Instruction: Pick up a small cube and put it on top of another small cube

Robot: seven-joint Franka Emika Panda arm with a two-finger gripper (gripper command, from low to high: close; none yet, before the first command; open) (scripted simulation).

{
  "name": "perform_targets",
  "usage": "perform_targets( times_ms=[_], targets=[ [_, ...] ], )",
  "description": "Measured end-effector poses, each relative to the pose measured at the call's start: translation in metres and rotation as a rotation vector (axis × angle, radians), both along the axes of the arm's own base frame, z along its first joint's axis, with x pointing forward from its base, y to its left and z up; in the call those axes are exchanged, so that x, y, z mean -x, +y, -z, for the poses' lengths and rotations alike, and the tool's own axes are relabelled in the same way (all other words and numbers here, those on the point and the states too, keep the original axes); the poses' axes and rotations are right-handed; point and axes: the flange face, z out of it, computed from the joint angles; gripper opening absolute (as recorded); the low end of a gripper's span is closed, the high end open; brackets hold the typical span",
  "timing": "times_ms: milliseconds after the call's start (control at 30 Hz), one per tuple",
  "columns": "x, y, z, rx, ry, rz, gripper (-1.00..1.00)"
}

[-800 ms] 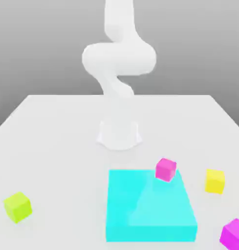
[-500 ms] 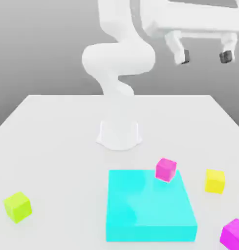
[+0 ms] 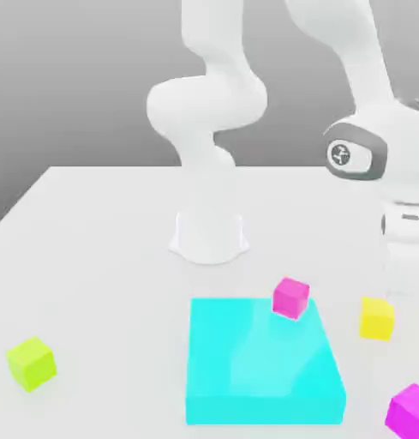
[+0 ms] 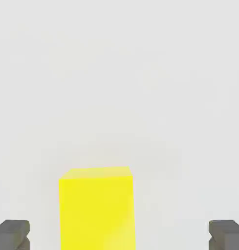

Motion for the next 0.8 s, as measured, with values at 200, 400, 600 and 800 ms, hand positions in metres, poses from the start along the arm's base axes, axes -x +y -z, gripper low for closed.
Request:
perform_targets(
  times_ms=[200, 400, 600, 800],
  targets=[
    [0.002, -0.001, 0.042, 0.002, 0.004, -0.005, -1.00],
    [0.002, -0.001, 0.037, 0.003, 0.004, -0.005, -1.00],
    [-0.005, 0.000, -0.017, 0.004, 0.003, 0.008, -1.00],
    [-0.086, 0.007, -0.039, 0.005, 0.004, 0.148, -1.00]
  ],
)
